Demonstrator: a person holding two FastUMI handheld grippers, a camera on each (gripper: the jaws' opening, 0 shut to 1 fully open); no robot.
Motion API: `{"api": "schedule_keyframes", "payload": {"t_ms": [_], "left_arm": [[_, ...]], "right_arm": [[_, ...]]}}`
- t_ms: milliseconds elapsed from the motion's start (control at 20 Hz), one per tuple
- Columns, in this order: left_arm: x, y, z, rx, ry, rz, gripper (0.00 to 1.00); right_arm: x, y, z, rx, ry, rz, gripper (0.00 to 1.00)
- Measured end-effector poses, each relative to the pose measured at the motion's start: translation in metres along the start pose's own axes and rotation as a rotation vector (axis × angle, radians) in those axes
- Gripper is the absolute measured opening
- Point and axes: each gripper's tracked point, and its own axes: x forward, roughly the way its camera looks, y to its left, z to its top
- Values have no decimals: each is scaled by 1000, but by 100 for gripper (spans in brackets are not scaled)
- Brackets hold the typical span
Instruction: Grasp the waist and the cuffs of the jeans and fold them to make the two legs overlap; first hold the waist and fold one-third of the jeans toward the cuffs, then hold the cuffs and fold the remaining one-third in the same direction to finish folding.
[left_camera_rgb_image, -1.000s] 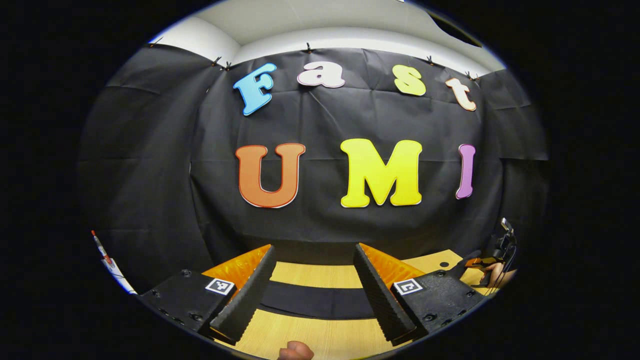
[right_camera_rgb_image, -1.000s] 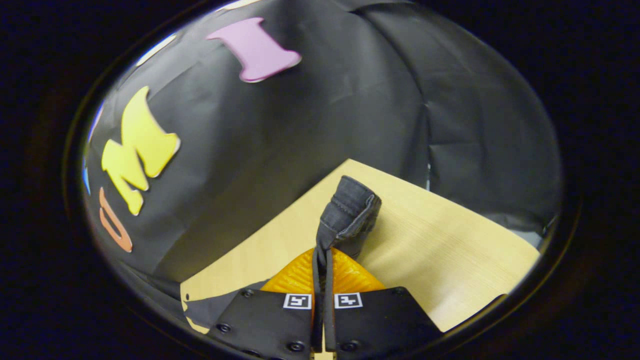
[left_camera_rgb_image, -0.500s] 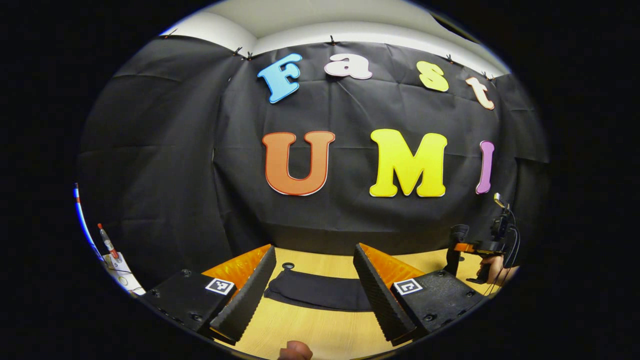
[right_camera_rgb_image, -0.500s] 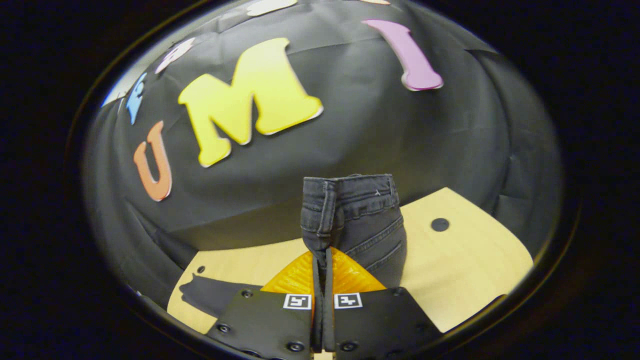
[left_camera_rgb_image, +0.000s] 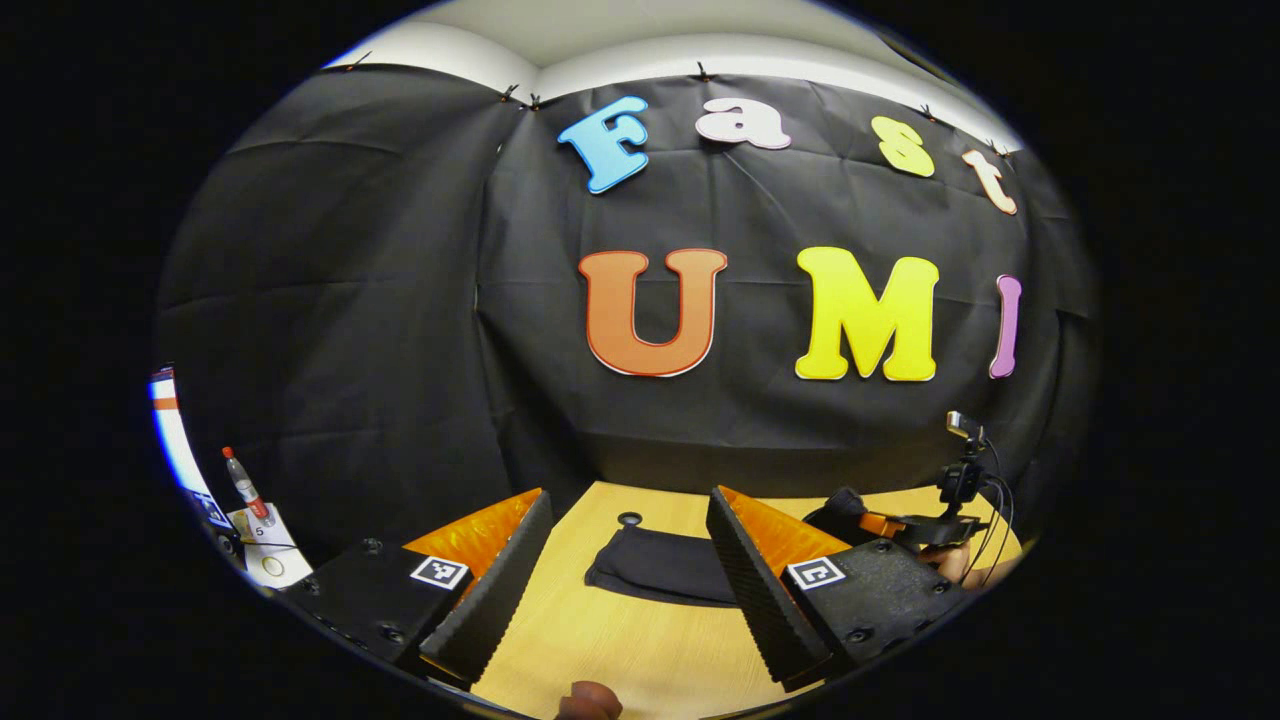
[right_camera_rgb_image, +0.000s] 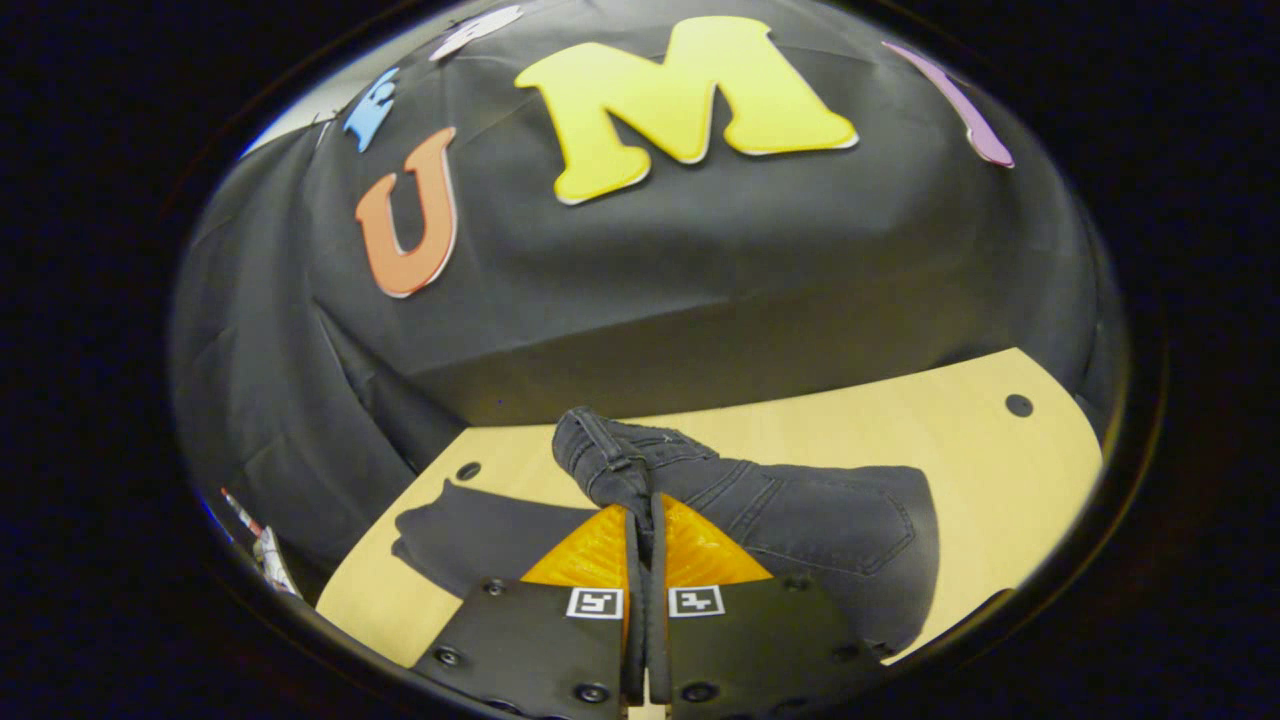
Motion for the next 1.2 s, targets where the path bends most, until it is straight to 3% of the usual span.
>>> {"api": "schedule_keyframes", "payload": {"t_ms": [300, 450, 600, 650, 800, 850, 900, 950, 1050, 1200], "left_arm": [[-4, 15, -8, -9, 13, 22, 99], [-3, 17, -10, -17, 15, 20, 100], [-1, 14, -10, -17, 12, 18, 100], [-1, 13, -10, -13, 8, 16, 100], [-2, 9, -5, 8, -4, 8, 100], [-2, 10, -4, 11, -7, 7, 100], [-1, 8, -3, 12, -11, 5, 100], [0, 8, -3, 12, -13, 1, 100], [4, 8, -5, 13, -17, -4, 99], [17, 2, -12, -30, 1, -27, 99]], "right_arm": [[1, 28, -62, -75, 84, 19, 2], [0, 22, -95, -134, 116, 6, 2], [3, 11, -146, -205, 233, -8, 5], [1, 13, -152, -195, 242, -3, 10], [3, 14, -151, -203, 215, -11, 36], [2, 15, -148, -217, 211, -17, 37], [1, 17, -147, -225, 207, -6, 46], [-1, 26, -141, -211, 191, 26, 44], [-6, 31, -115, -214, 136, 24, 98], [-11, 30, -82, -209, 70, 25, 98]]}}
